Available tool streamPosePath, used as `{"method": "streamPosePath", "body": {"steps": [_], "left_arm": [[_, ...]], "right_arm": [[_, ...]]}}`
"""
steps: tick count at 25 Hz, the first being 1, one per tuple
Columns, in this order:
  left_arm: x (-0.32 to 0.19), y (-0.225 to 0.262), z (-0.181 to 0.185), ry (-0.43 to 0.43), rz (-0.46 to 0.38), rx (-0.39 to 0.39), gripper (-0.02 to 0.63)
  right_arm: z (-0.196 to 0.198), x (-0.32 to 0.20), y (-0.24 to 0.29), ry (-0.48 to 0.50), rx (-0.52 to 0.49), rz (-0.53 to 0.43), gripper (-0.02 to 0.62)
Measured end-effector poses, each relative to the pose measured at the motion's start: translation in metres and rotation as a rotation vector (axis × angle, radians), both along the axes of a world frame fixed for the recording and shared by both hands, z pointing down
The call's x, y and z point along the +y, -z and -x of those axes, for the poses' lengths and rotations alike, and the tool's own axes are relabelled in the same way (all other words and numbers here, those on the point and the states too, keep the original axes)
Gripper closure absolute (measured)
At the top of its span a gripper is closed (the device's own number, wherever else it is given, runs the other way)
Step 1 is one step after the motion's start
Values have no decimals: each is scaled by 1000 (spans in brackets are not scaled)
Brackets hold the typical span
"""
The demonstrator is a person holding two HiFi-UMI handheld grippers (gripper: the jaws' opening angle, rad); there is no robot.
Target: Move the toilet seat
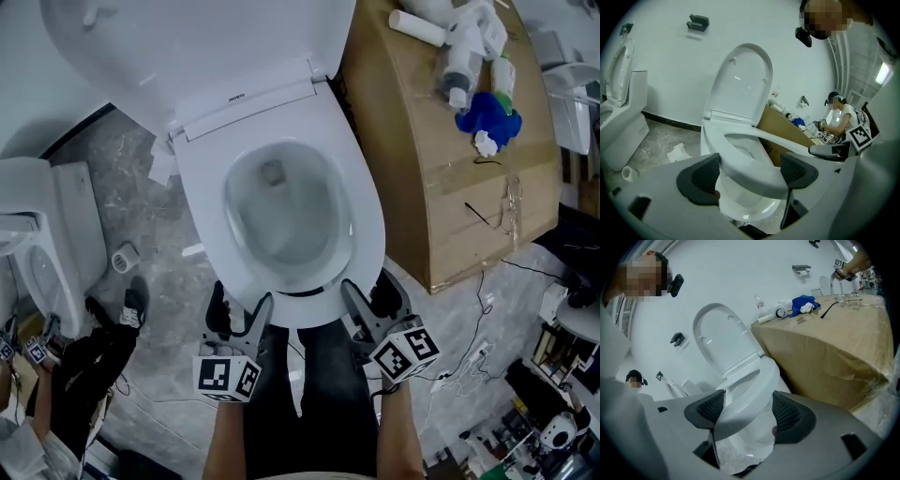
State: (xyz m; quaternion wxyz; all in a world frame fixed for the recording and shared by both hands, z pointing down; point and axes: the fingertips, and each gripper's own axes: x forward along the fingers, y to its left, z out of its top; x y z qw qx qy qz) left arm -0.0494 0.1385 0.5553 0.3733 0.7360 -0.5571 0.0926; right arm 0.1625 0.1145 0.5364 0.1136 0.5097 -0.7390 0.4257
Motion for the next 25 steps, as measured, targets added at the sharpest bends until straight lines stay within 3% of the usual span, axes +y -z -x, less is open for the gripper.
{"method": "streamPosePath", "body": {"steps": [6,13,15,18,25], "left_arm": [[-8,17,5,28,-22,32,190],[-18,40,7,-8,-79,-20,203],[-20,48,6,-31,-99,-46,237],[-20,58,1,-65,-122,-97,341],[-25,75,-5,-84,-168,-160,428]], "right_arm": [[4,-9,17,-27,-29,-16,262],[6,-20,35,-54,-53,-18,262],[7,-23,39,-64,-60,-20,262],[7,-26,44,-73,-64,-19,262],[11,-31,52,-70,-47,9,262]]}}
